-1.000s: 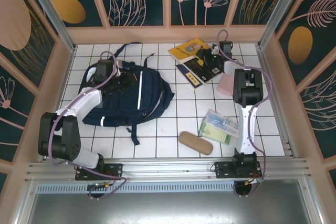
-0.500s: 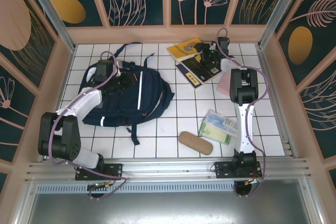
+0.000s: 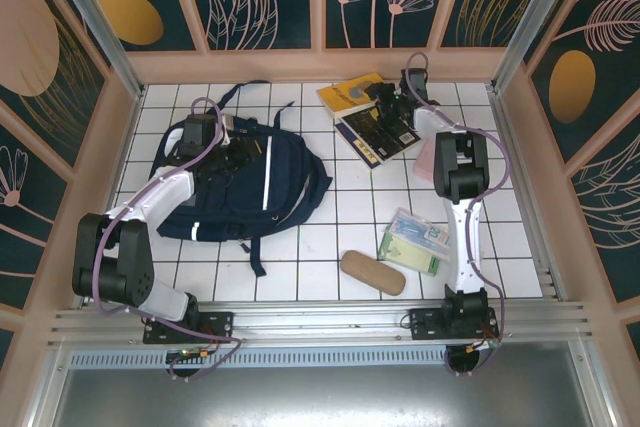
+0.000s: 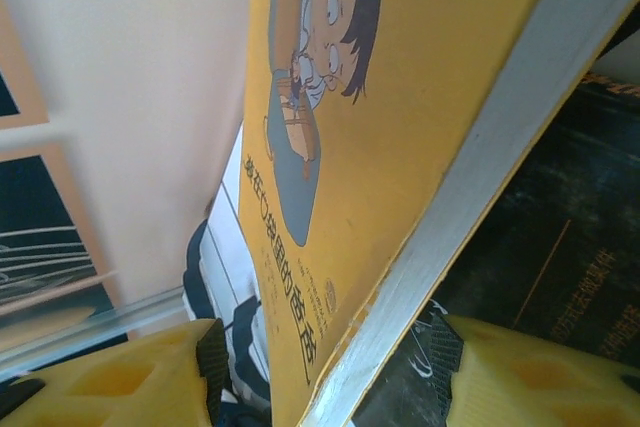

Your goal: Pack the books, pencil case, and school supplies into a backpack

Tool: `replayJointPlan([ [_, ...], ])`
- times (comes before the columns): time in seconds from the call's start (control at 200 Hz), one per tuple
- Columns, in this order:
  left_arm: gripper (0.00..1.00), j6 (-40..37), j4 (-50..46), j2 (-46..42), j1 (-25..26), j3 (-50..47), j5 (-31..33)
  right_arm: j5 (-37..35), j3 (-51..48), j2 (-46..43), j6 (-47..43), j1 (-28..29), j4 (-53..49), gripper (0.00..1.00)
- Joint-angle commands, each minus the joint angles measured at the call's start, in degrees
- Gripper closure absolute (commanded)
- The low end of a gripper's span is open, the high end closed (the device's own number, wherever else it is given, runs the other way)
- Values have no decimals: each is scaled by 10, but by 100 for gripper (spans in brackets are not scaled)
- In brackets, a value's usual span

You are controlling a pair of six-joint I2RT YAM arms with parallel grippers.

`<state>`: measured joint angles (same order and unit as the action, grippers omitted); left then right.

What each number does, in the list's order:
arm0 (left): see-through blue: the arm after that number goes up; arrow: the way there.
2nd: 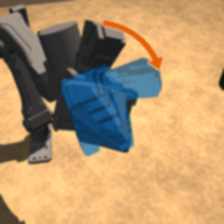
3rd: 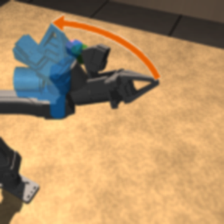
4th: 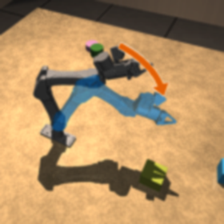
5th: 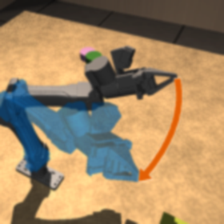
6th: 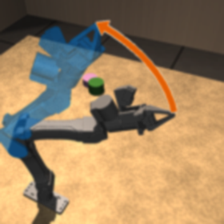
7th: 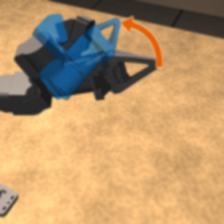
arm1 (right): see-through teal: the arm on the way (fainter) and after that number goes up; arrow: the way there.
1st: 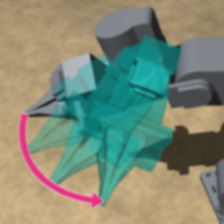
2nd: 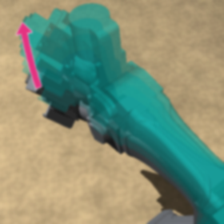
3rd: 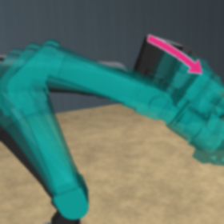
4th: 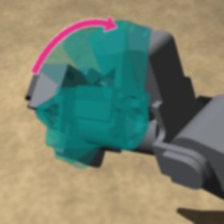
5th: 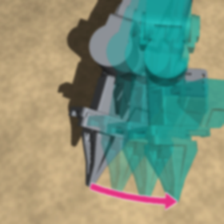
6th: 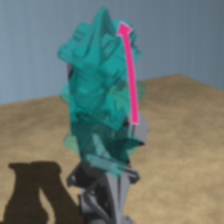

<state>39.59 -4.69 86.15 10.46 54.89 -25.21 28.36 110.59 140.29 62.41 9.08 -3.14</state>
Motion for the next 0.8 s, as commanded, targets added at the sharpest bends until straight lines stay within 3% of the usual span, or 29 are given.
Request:
replayJointPlan([
  [0.0,76,-7,12,2,-1,-4,-7,-63,29,5,20,15,-127,40],
  [0.25,76,-7,13,2,-1,-3,-6,-149,235,106,69,29,-276,37],
  [0.43,76,-5,14,5,-1,-1,-10,-152,241,139,105,29,-215,39],
  [0.651,76,-2,20,8,-1,-5,-15,-108,196,160,119,32,-26,47],
  [0.796,77,-4,20,9,-1,-5,-17,-108,199,175,130,32,38,66],
])
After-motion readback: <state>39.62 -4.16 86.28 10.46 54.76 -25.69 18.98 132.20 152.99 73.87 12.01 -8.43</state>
